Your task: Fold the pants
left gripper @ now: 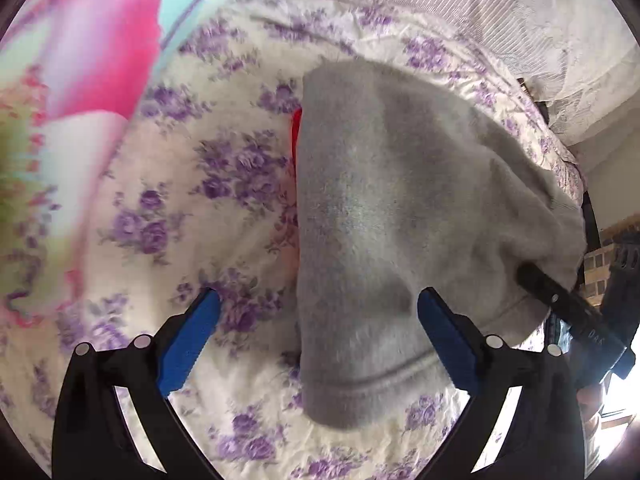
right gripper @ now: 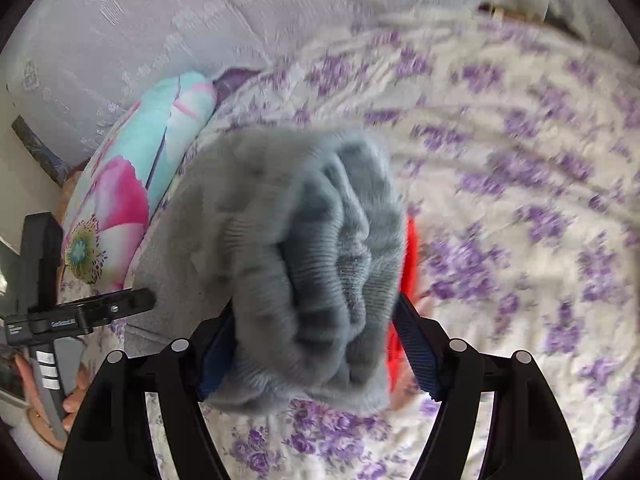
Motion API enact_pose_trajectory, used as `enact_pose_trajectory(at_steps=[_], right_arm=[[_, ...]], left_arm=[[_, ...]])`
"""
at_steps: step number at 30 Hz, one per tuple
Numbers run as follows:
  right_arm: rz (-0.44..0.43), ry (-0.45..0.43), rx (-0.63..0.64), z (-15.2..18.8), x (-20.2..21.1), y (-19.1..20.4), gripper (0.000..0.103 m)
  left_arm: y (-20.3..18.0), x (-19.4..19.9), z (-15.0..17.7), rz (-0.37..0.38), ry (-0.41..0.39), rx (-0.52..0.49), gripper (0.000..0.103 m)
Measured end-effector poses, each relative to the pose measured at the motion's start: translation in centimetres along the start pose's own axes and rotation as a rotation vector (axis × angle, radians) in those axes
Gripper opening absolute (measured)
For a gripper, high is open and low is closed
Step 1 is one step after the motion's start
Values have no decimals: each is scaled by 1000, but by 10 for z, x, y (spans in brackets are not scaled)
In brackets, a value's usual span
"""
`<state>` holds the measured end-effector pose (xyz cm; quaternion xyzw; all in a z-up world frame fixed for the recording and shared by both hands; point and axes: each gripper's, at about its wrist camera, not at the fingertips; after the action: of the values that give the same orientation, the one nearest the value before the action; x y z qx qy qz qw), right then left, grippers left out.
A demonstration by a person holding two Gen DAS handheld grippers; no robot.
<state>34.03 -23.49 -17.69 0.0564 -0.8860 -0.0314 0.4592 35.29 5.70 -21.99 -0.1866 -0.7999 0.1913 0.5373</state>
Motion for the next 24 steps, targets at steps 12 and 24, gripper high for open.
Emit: enact_pose_trajectory(at_steps=[12,24], right_arm=[[286,-73,80,100,166,40,94],[269,-126,31,153,266,50,94]], left_arm=[[-106,141,136,-169,-160,-135,97],[-160,220,199,-297,-256,-207,97]])
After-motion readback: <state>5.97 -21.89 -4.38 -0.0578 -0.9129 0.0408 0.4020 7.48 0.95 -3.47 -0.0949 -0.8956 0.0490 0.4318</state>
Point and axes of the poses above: each gripper's, at about its wrist camera, not at the fingertips, and x roughly against the way its jaws point, y to its left, z to its underside, and after that the axes turned 10 degrees about z, right-handed
